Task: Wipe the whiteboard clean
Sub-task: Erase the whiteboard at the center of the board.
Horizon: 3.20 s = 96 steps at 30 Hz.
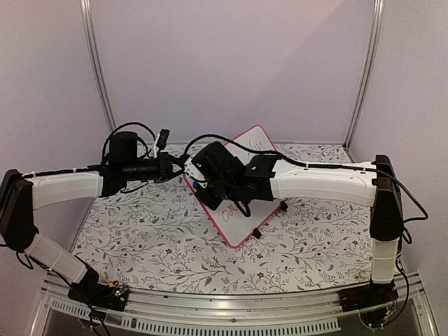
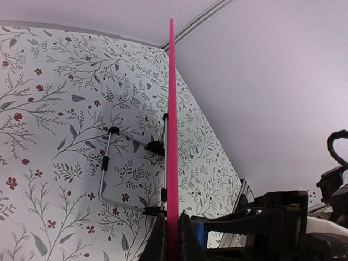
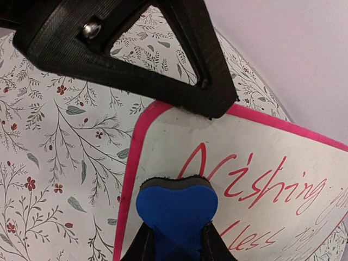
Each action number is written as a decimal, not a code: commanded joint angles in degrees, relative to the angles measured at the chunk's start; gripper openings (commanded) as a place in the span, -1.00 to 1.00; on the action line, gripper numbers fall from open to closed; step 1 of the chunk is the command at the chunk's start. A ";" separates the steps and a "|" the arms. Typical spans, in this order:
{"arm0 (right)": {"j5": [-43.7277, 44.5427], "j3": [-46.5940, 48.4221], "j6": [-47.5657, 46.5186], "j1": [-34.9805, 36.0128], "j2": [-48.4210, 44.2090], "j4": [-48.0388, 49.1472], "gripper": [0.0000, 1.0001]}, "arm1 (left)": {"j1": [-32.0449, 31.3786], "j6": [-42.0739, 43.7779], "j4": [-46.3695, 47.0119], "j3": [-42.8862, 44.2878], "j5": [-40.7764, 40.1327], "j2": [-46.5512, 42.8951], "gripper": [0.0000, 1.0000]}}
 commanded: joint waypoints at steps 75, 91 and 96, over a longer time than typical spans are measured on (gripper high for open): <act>-2.15 -0.07 -0.06 -3.01 0.85 -1.48 -0.79 | -1.52 -0.49 3.95 -0.30 4.62 -1.10 -1.00; -2.21 -3.49 2.10 -1.18 -0.62 -2.96 -0.80 | -1.55 -0.63 4.09 -0.37 4.69 -1.07 -1.00; -2.63 -4.34 2.80 -0.76 -1.17 -3.18 -0.80 | -1.56 -0.65 4.13 -0.39 4.62 -1.13 -1.00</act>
